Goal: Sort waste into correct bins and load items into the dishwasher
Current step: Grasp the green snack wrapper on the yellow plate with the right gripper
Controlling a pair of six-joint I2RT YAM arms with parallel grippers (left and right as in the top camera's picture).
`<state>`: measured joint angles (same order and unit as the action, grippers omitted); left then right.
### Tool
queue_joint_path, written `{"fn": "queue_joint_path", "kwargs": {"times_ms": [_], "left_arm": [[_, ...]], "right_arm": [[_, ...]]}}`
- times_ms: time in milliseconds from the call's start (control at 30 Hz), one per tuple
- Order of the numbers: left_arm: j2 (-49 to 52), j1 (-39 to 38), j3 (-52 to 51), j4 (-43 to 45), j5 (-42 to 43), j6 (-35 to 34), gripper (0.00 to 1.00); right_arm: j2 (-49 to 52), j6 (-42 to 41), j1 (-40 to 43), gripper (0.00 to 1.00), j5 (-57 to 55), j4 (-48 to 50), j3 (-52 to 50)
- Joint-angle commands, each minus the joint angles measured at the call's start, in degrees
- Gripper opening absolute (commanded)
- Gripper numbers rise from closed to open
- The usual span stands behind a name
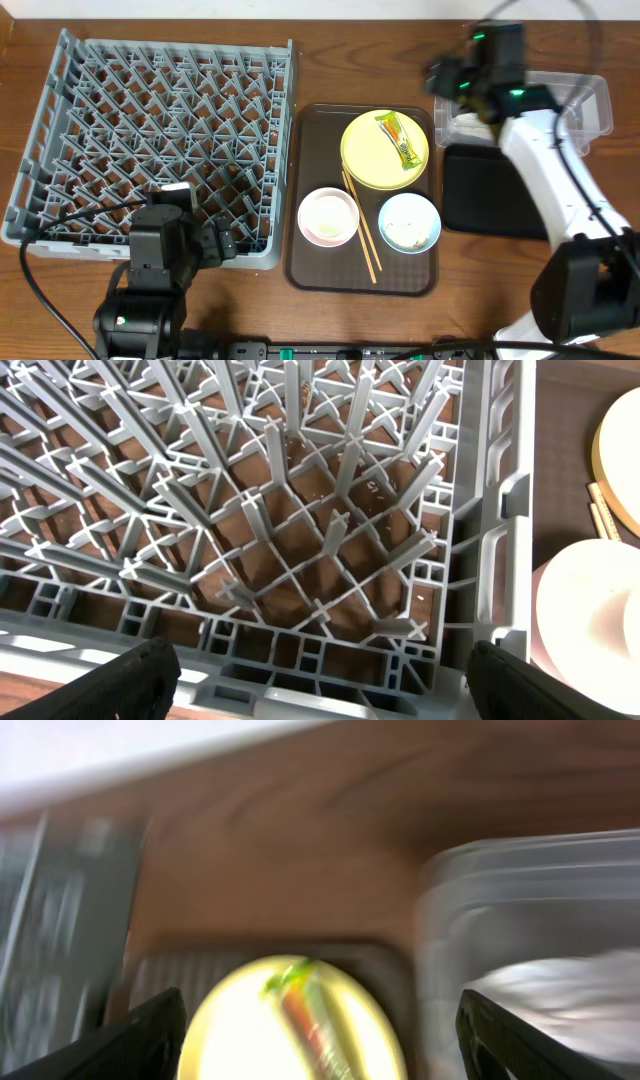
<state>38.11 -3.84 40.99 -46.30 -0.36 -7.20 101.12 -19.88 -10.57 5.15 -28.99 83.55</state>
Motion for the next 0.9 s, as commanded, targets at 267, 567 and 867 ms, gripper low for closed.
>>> {"fn": "queue_joint_path", "kwargs": {"times_ms": [267,567,867], "left_arm": [[0.0,0.3,1.4,-0.2,-0.1,0.7,0.95],[0.0,0.3,1.4,-0.8,-0.1,0.7,0.95],[0.0,0.3,1.4,-0.8,-0.1,0.7,0.95]], "right_arm": [[13.2,13.1,-10.1,0.84,-9.1,-4.2,-0.1],[17.9,11.6,-10.1,0.24,-9.2,-5.4,-0.1],[9.4,9.1,-8.6,0.01,-9.4,-4.6,1.1]]}}
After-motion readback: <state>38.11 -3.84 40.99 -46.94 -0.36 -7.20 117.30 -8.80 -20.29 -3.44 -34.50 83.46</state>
